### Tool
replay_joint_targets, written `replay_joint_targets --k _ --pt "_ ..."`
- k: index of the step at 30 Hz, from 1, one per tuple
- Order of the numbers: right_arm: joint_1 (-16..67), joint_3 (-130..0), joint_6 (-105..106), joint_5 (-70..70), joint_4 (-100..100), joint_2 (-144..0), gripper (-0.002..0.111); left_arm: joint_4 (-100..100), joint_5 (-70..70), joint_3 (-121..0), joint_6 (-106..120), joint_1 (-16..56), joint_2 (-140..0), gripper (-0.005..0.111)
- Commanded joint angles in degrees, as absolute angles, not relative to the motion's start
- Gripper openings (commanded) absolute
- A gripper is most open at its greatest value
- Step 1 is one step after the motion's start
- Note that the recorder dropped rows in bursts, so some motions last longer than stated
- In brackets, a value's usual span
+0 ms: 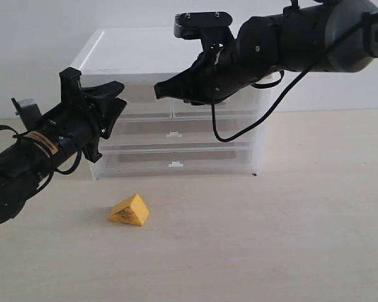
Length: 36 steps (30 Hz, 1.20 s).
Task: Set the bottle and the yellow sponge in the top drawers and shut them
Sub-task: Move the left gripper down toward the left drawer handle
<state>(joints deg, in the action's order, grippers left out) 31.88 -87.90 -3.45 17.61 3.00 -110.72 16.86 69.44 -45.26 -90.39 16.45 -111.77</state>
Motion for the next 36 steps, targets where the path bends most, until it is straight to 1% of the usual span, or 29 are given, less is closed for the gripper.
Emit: replay_joint_targets --k 1,10,18,36 --pt "30.55 -88.12 -3.68 16.12 2.14 -110.41 0.0 17.06 69.96 -45.42 -90.74 16.59 -111.79 0.034" --pt "30.55 -88.12 -3.21 16.5 2.14 -110.41 0.0 16.32 69.96 -45.01 -94.33 16.59 -111.79 0.034" --pt "30.55 -88.12 -2.6 16.5 2.14 -110.41 0.0 12.79 69.96 -39.67 -92.22 16.59 -111.68 0.034" --pt "30.55 -88.12 -2.45 17.01 2.14 -110.41 0.0 11.37 69.96 -43.51 -91.85 16.59 -111.79 0.034"
